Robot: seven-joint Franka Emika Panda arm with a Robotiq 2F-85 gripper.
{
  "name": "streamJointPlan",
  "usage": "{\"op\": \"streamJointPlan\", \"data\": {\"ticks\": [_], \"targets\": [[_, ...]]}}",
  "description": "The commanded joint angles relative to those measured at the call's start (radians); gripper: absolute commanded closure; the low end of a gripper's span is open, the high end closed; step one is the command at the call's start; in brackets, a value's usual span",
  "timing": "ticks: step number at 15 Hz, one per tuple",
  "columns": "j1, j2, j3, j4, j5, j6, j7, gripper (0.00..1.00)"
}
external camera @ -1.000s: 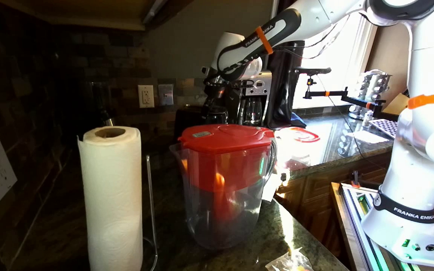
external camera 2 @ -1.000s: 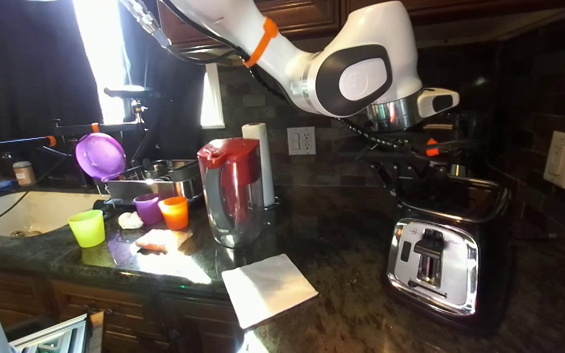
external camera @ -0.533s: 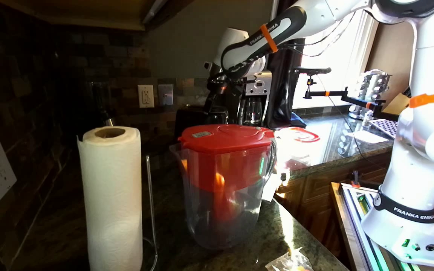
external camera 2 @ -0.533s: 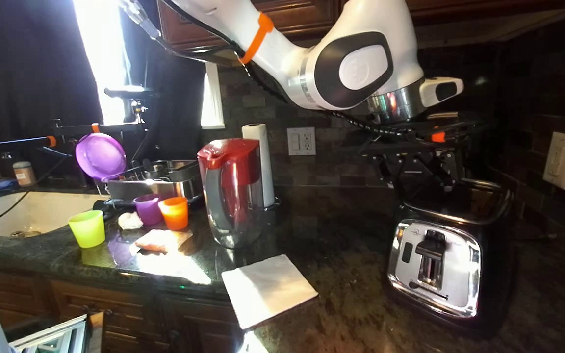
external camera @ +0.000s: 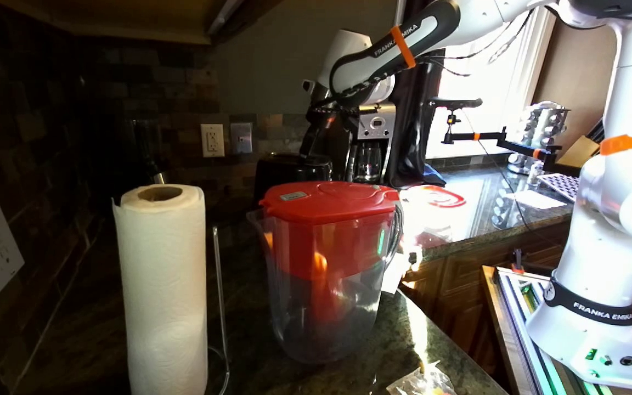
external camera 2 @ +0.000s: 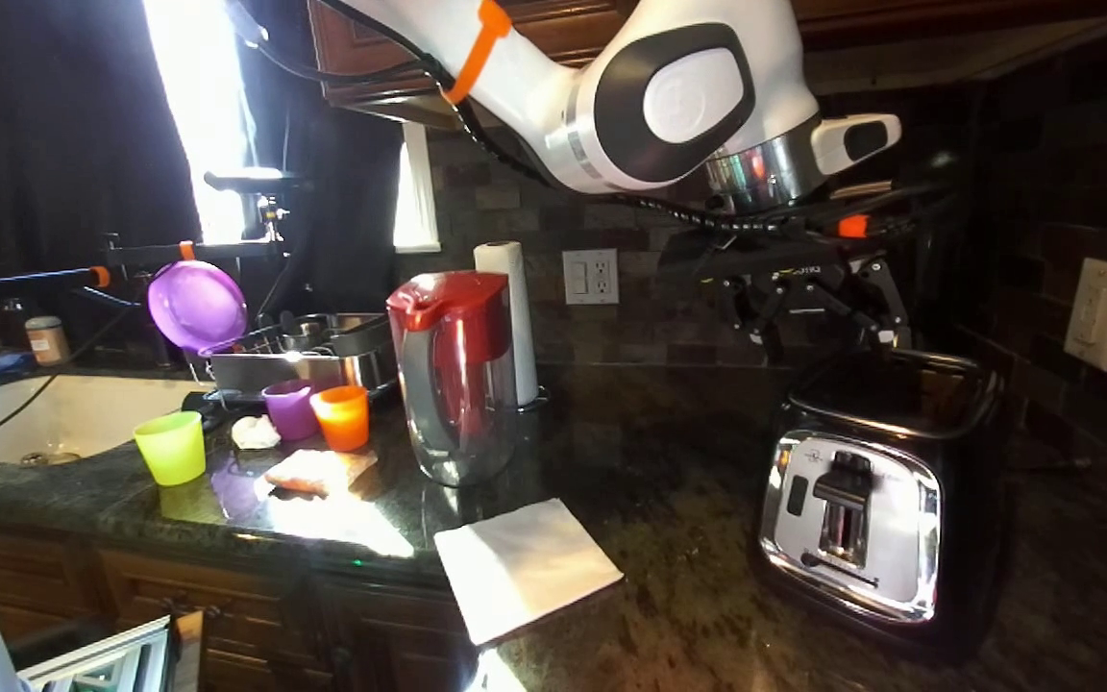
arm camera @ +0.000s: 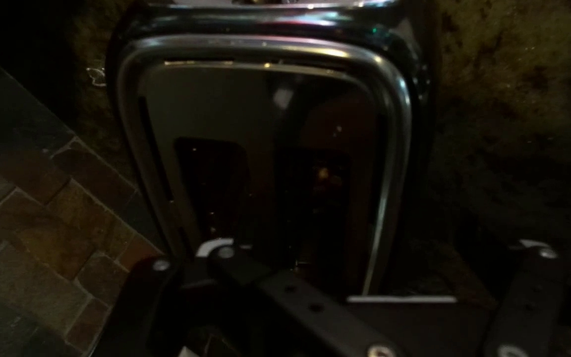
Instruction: Turn the toaster over in its upright position
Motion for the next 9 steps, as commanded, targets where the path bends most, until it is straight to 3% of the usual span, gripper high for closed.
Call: {"op": "streamJointPlan", "data": {"ticks": [1,9], "targets": [[0.001,-0.074,-0.003,-0.076,-0.012,0.027,-0.003,0.00],[0.007,-0.188,-0.020,-0.122,-0.008,-0.016,-0.010,0.00]]}}
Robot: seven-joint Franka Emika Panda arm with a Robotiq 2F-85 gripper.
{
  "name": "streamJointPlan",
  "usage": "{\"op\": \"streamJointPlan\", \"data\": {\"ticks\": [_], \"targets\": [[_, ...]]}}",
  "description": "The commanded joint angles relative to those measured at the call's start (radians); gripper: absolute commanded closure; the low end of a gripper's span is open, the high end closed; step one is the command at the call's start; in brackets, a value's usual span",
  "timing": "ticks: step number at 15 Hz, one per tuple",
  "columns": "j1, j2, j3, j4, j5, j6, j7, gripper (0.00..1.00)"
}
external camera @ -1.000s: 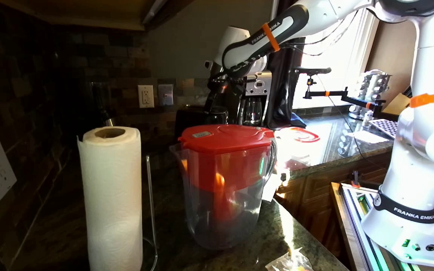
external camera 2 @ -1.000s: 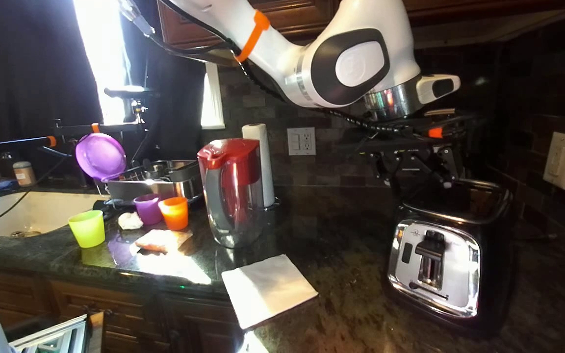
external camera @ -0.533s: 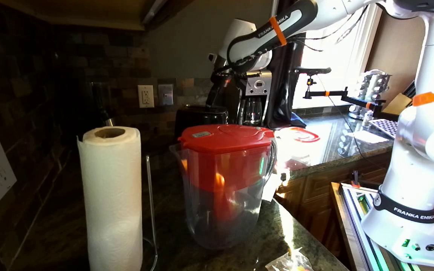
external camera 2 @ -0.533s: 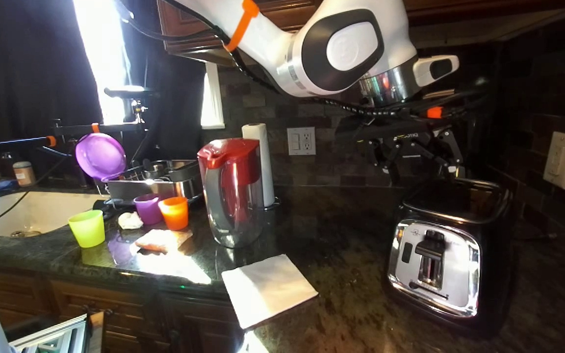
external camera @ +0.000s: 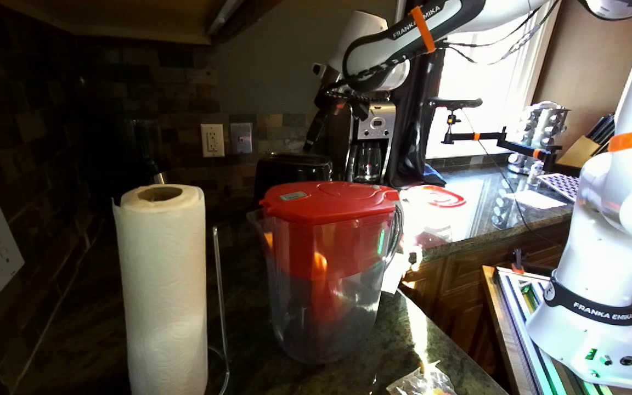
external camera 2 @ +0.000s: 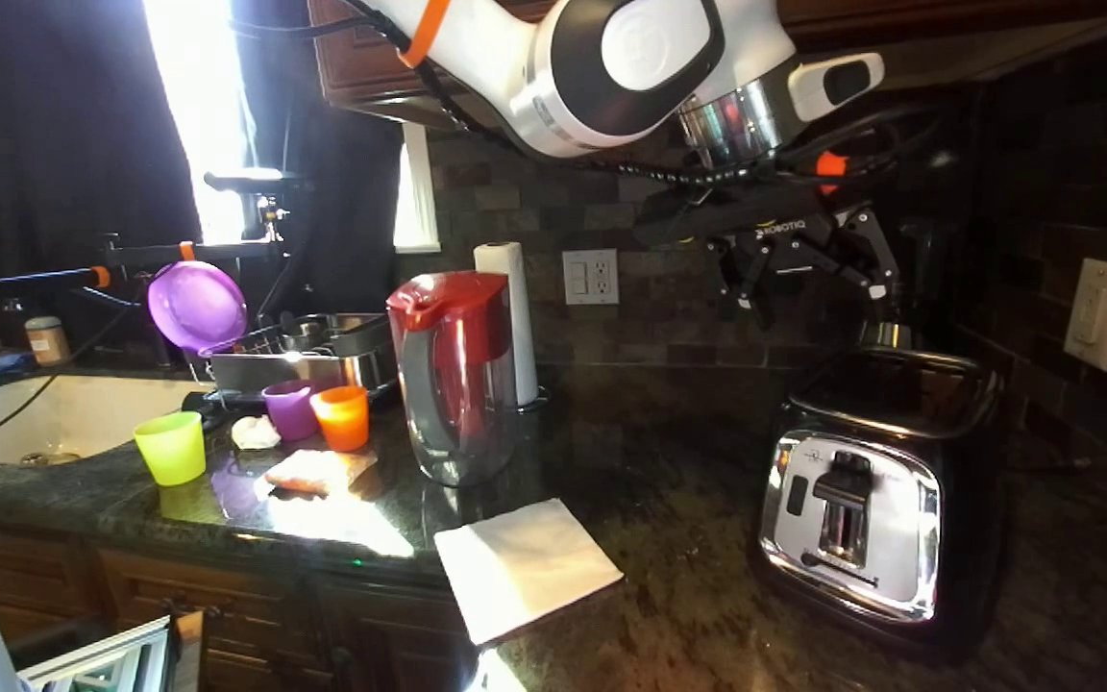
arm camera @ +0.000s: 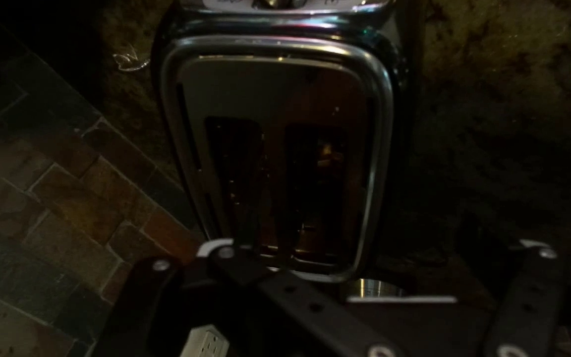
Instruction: Turn the toaster over in its upright position
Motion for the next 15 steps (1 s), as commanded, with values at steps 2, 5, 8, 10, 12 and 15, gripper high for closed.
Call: {"op": "streamJointPlan", "data": {"ticks": [2,5,8,10,12,15], "targets": [[0.008,-0.101,-0.021,-0.068,-0.018,-0.025,0.018,0.00],[0.001,-0.140,-0.028,-0.081,-0.064,-0.053,0.098,0.00],[-0.010,-0.171,-0.027,-0.076,-0.132,-0.137,0.215,0.00],[-0.014,-0.194,-0.026,-0.077,-0.158,-0.191,0.269,0.00],[-0.014,-0.214,-0.026,-0.083,-0.173,-0.228,0.302,0.00],[-0.009,-0.255,-0.030,-0.110,-0.164,-0.276,0.309,0.00]]}}
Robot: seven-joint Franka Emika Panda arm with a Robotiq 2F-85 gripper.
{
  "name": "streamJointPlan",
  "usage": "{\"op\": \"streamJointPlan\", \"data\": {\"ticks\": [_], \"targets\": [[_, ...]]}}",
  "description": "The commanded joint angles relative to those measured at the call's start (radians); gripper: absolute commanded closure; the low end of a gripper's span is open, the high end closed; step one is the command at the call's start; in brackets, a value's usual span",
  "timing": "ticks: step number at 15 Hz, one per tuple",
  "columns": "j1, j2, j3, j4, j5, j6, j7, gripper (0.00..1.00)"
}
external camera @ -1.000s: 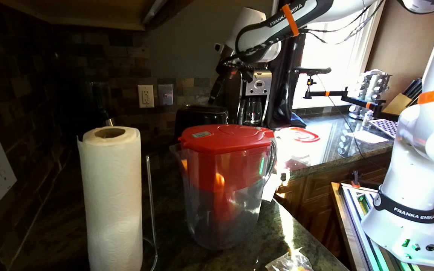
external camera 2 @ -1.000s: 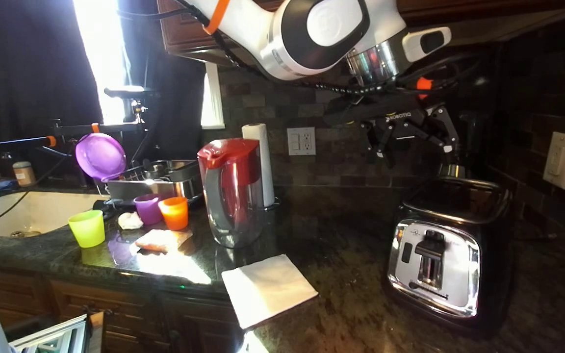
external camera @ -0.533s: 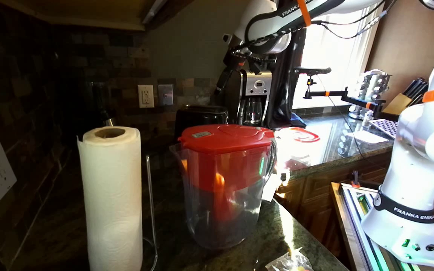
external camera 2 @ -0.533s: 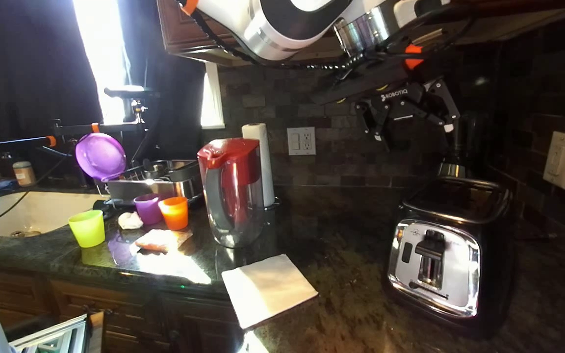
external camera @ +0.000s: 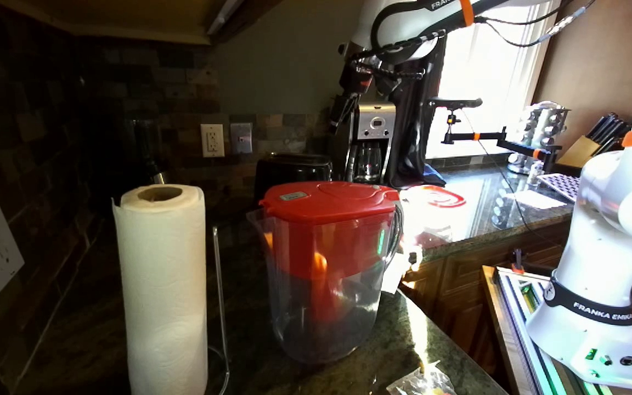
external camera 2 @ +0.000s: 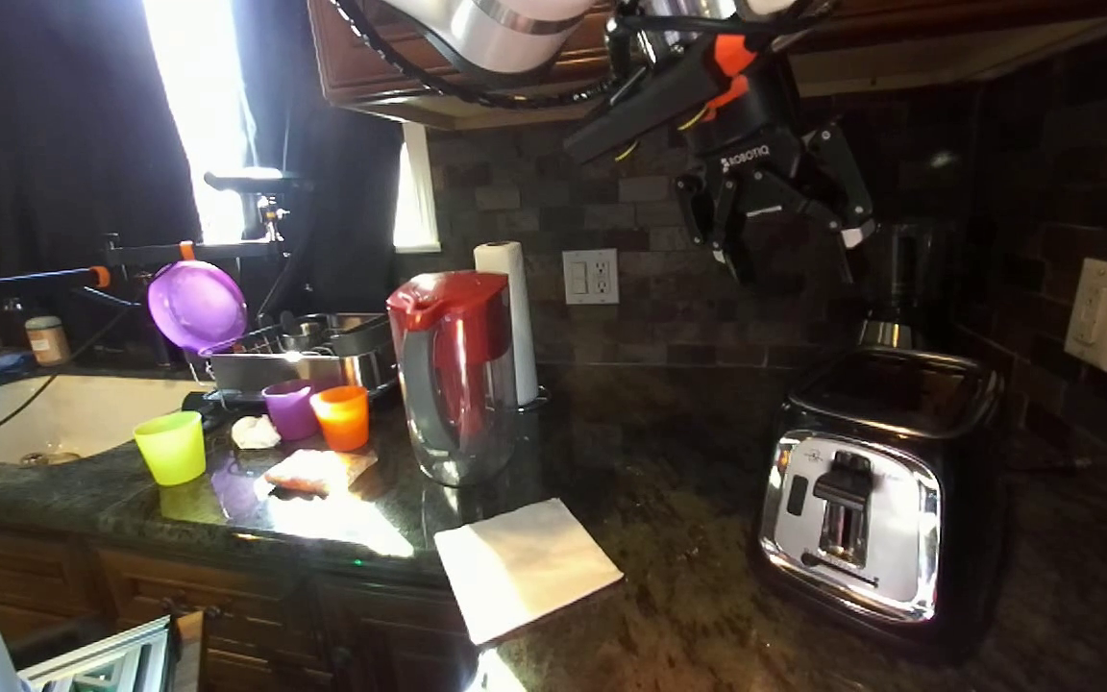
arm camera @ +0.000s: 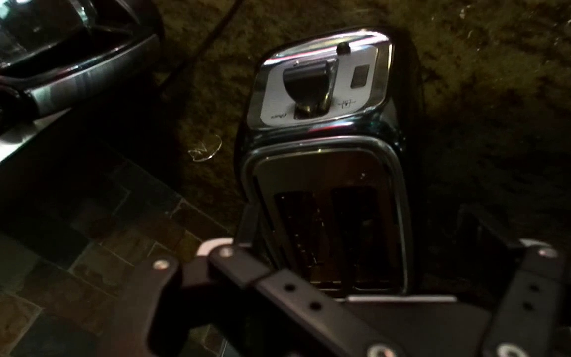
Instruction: Turn the toaster over in its upright position
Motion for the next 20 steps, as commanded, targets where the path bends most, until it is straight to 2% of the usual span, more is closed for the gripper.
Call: {"op": "streamJointPlan", "data": {"ticks": [1,6,7,20], "targets": [[0.003,-0.079,-0.006,-0.074,-0.014,-0.046,0.028,0.00],[-0.001,-0.145,-0.014,-0.142,-0.010,-0.044,0.032,0.00],[0.008,-0.087,-0.015,-0.081,-0.003,-0.041,0.012,0.00],[0.007,-0.118,-0.018,-0.113,-0.003,-0.041,0.015,0.00]]}}
